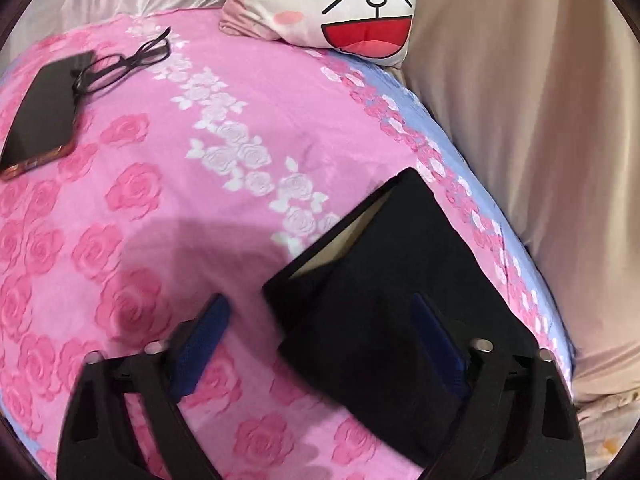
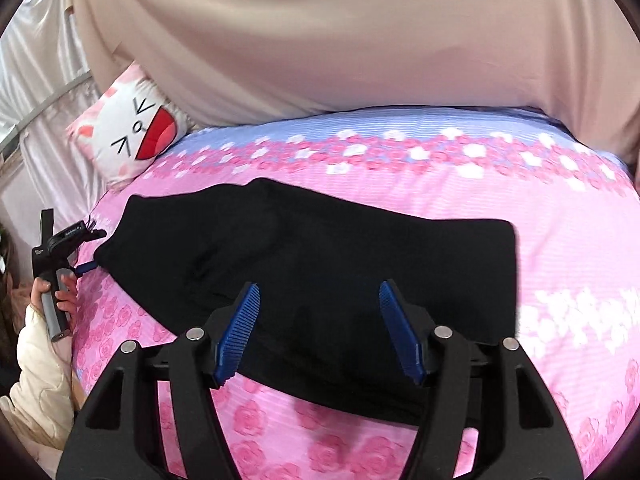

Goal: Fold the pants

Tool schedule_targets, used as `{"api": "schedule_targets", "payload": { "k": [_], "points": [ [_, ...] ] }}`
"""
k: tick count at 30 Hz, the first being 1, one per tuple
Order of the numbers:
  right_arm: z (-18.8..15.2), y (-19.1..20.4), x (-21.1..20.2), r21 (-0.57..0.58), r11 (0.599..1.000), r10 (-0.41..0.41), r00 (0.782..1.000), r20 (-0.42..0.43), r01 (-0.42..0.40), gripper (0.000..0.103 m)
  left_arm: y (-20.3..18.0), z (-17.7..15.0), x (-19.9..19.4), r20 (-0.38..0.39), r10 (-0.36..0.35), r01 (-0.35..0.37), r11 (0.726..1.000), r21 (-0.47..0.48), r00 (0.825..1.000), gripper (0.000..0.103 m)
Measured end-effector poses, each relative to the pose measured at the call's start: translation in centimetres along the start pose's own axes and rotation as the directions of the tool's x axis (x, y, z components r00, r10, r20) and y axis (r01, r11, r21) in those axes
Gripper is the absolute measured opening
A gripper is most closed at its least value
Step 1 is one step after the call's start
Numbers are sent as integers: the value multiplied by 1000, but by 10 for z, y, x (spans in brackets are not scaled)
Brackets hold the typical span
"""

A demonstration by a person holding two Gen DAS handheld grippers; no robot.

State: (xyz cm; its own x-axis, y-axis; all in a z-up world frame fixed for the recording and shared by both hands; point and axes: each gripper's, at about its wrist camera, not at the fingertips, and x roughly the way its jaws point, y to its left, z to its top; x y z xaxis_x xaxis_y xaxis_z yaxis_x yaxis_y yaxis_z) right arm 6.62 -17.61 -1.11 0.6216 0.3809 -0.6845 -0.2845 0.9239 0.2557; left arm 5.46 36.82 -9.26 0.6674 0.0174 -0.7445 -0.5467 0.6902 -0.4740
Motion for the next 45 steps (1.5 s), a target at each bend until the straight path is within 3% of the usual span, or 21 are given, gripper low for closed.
{"api": "schedule_targets", "payload": {
  "k": [2, 3, 4, 11, 15, 20, 23, 26, 28, 32, 33, 34, 36, 38, 42, 45],
  "points": [
    [-3, -14, -6, 32, 999, -35, 999, 12, 35, 66, -4, 0, 5, -10, 36, -36, 999, -3, 999, 29],
    [-4, -19, -7, 41, 998, -47, 999, 15, 47, 66, -6, 1, 3, 1, 38, -38, 999, -3, 999, 17],
    [-6, -27, -11, 56, 997, -59, 998, 20, 58, 66, -11, 2, -1, 15, 24, -24, 1000, 5, 1000, 14],
    [-18, -77, -27, 150, 979, -146, 989, 28, 140, 66, -83, -3, -45, 110, -32, 13, 986, 167, 993, 11],
    [-26, -101, -37, 196, 967, -173, 984, 41, 162, 66, -162, -29, -75, 137, -126, 73, 938, 339, 983, 11],
    [-33, -113, -45, 211, 959, -203, 978, 45, 189, 67, -211, -45, -81, 119, -176, 115, 911, 396, 977, 11],
    [-25, -86, -37, 108, 986, -132, 991, 36, 128, 67, -208, -47, -81, 134, -147, 85, 919, 385, 980, 11],
    [-11, -19, -9, -104, 994, -34, 999, -6, 33, 68, -190, -45, -83, 162, -98, 34, 932, 362, 982, 11],
    [-6, 33, 19, -249, 968, 5, 999, -42, -15, 69, -169, -38, -80, 160, -68, 12, 944, 330, 985, 11],
    [-7, 105, 71, -418, 905, 37, 994, -101, -77, 68, -130, -29, -74, 150, -20, -23, 960, 277, 989, 12],
    [-7, 116, 84, -443, 893, 27, 993, -112, -74, 68, -120, -27, -72, 144, -17, -23, 963, 270, 989, 12],
    [-8, 128, 99, -476, 879, -14, 995, -103, -37, 61, -111, -25, -71, 140, -8, -28, 966, 256, 990, 12],
    [-6, 134, 117, -485, 874, -38, 993, -111, -21, 34, -92, -21, -66, 129, -6, -24, 972, 234, 992, 12],
    [0, 132, 128, -435, 900, -25, 991, -134, -36, 16, -83, -19, -64, 124, -2, -25, 975, 219, 992, 12],
    [14, 135, 116, -388, 915, 54, 987, -149, -109, 13, -71, -18, -57, 116, -13, -11, 978, 208, 993, 12],
    [8, 151, 128, -429, 897, 31, 983, -179, -107, 13, -70, -18, -54, 116, -17, -7, 979, 204, 993, 12]
  ]
}}
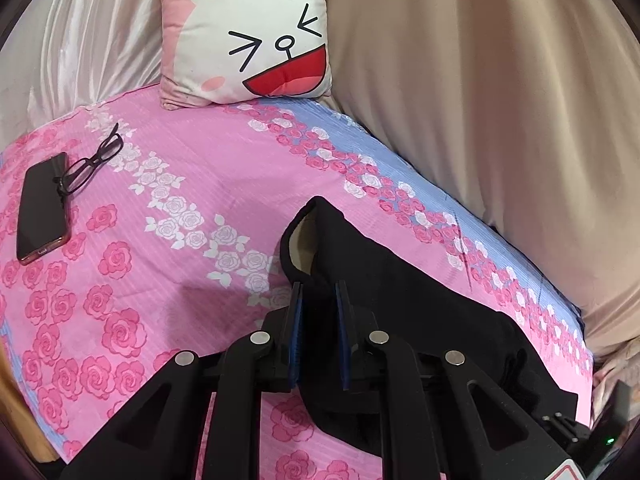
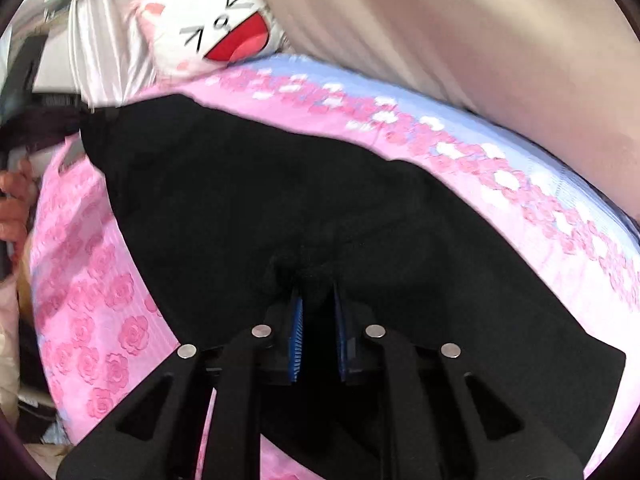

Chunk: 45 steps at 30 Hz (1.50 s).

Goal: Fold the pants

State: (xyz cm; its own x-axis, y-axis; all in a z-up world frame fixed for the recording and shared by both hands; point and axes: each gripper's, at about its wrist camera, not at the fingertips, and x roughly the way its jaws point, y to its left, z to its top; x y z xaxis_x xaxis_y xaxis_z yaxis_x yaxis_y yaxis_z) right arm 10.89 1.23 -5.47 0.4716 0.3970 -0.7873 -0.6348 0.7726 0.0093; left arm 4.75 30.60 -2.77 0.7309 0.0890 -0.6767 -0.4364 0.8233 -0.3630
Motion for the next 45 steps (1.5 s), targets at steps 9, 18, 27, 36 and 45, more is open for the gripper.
{"api": "schedule_targets", "payload": {
  "k": [9, 18, 27, 36, 45],
  "points": [
    [-29, -40, -63, 148, 986, 53, 988, 147, -75, 58, -44, 0, -32, 38, -78, 73, 990, 122, 996, 12],
    [-134, -186, -156, 559, 808, -289, 952, 104, 184, 63, -242, -57, -96, -55, -454, 415, 749, 516, 889, 10],
    [-193, -210, -180, 643, 742, -321, 943, 93, 189, 67, -208, -63, -62, 47, -192, 153, 885, 440, 980, 67],
    [-181, -192, -151, 608, 775, -266, 962, 68, 171, 67, -136, -93, -29, 276, 147, -270, 830, 488, 950, 86],
    [-174, -180, -154, 585, 778, -294, 956, 19, 228, 67, -139, -108, 18, 230, 82, -210, 758, 618, 970, 87]
  ]
}}
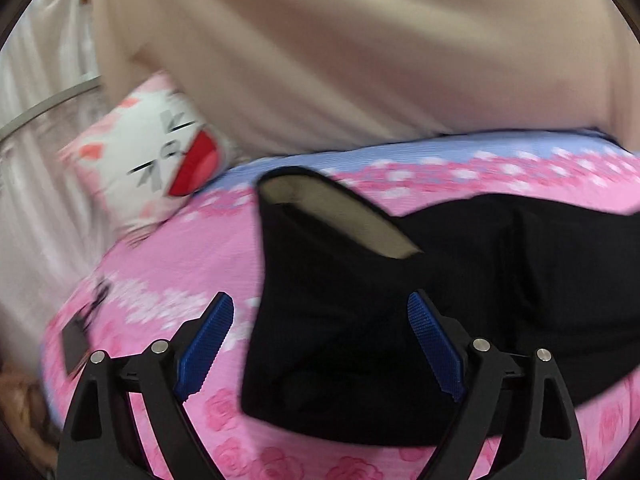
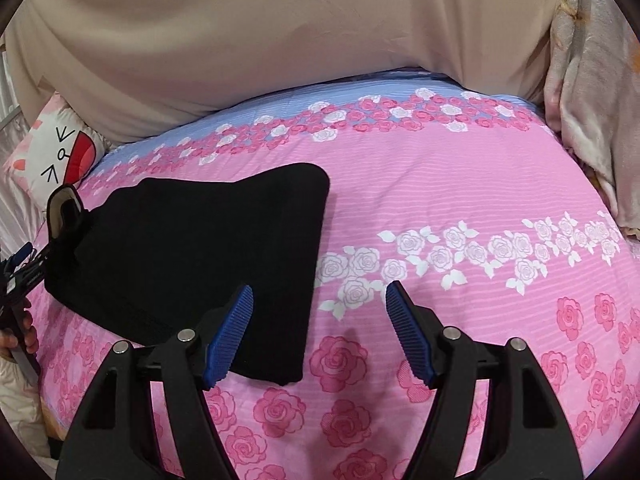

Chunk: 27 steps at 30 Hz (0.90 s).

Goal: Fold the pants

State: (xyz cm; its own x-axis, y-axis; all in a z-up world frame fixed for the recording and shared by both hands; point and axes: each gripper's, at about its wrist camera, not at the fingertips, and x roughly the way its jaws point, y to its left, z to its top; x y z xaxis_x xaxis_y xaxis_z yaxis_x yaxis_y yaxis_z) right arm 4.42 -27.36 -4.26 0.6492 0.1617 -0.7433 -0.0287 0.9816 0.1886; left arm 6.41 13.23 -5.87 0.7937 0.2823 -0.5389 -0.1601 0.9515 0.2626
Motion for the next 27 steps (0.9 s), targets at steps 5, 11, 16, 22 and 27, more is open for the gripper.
{"api": "schedule_targets", "payload": {
  "k": [5, 11, 16, 22, 27],
  "points": [
    [4, 1, 3, 10, 1000, -8, 1000, -9, 9, 67, -9, -6, 5, 60, -9, 3, 995, 101, 998, 87],
    [6, 15, 10, -18, 1000, 7, 1000, -18, -7, 67, -24, 3, 39, -7, 8, -6, 977, 214, 1000, 81],
    [5, 16, 11, -16, 1000, 5, 1000, -19, -5, 67, 9, 21, 52, -97, -108, 109, 994, 5, 989, 14],
    [4, -3, 5, 18, 1000, -2, 1000, 6, 2, 72, 41, 67, -25, 47, -257, 261, 957, -125, 965, 12],
    [1, -24, 3, 75, 997, -2, 1000, 17, 1, 72, -39, 111, -98, 151, -467, 469, 883, 22, 871, 12]
  ]
}}
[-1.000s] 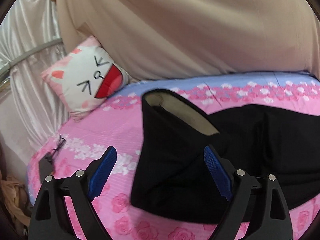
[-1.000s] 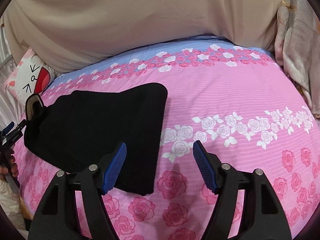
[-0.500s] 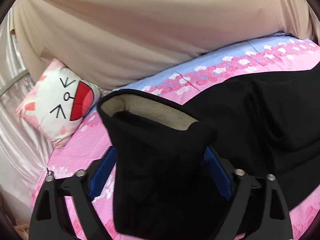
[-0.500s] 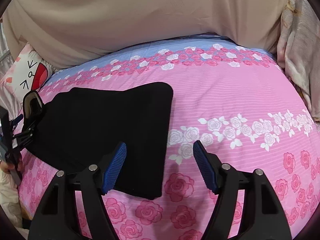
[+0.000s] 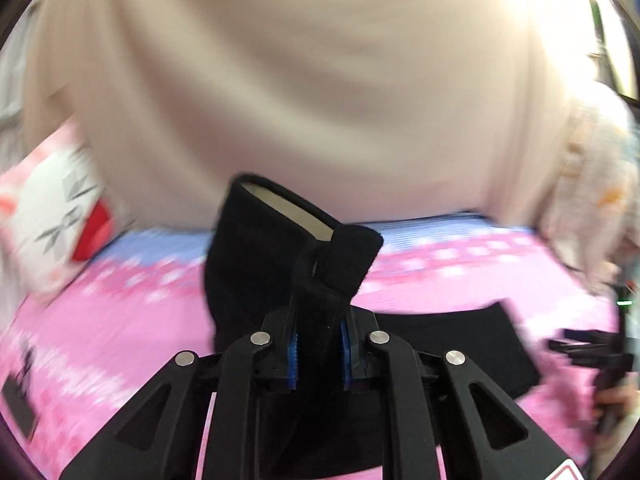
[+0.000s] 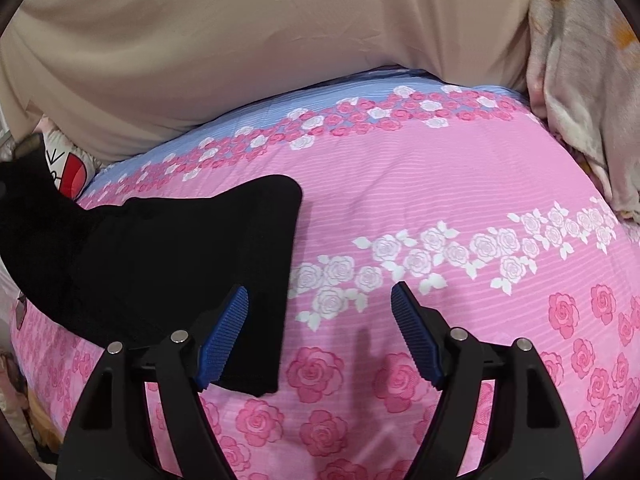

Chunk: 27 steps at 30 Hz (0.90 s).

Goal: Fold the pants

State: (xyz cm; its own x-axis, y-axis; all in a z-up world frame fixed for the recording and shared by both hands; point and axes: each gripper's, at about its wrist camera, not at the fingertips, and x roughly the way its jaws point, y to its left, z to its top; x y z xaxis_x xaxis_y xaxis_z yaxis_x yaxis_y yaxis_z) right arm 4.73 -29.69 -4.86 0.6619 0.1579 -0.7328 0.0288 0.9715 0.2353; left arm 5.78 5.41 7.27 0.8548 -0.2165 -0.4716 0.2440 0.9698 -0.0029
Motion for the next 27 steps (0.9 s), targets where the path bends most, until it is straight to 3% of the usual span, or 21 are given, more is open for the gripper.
{"api": "schedule_targets", "payload": {
  "k": [3, 6, 8, 9, 10, 13, 16, 18, 20, 22, 24, 27],
  "points": [
    [-4, -14, -6, 27, 1000, -10, 1000, 5, 10, 72, -68, 4, 20, -29, -139, 141, 987, 73, 990, 13],
    [-8, -31, -15, 59, 998, -31, 999, 12, 30, 72, -144, -20, 65, -153, -234, 254, 960, 122, 960, 15],
    [-12, -45, -20, 85, 995, -45, 999, 8, 44, 72, -186, -55, 105, -286, -221, 270, 951, 147, 933, 19],
    [-13, -48, -20, 91, 995, -46, 999, 4, 46, 72, -201, -77, 123, -370, -194, 264, 953, 149, 908, 19],
    [-15, -52, -22, 95, 994, -47, 999, 1, 47, 72, -203, -86, 126, -394, -189, 261, 955, 138, 900, 19],
    [-16, -59, -26, 88, 995, -49, 999, 1, 49, 72, -187, -86, 91, -295, -203, 248, 961, 123, 934, 25],
    [-5, -51, -23, 80, 995, 55, 998, 9, -55, 72, -148, -65, 40, -172, -266, 279, 959, 56, 948, 57],
    [7, -37, -17, 59, 989, 137, 991, 5, -137, 73, -122, -52, 13, -79, -223, 225, 974, 29, 972, 73],
    [18, -17, -6, 24, 978, 208, 978, -12, -208, 81, -86, -40, -11, 0, -126, 126, 992, -17, 992, 78],
    [27, 3, 8, 1, 966, 258, 965, -40, -258, 82, -58, -34, -21, 15, -20, 21, 999, -49, 1000, 78],
    [32, 24, 25, -17, 957, 287, 954, -85, -289, 82, -32, -34, -23, 3, 125, -124, 989, -86, 992, 78],
    [34, 51, 47, -55, 946, 309, 939, -153, -321, 84, 16, -47, -14, -79, 314, -322, 936, -144, 946, 78]
  ]
}}
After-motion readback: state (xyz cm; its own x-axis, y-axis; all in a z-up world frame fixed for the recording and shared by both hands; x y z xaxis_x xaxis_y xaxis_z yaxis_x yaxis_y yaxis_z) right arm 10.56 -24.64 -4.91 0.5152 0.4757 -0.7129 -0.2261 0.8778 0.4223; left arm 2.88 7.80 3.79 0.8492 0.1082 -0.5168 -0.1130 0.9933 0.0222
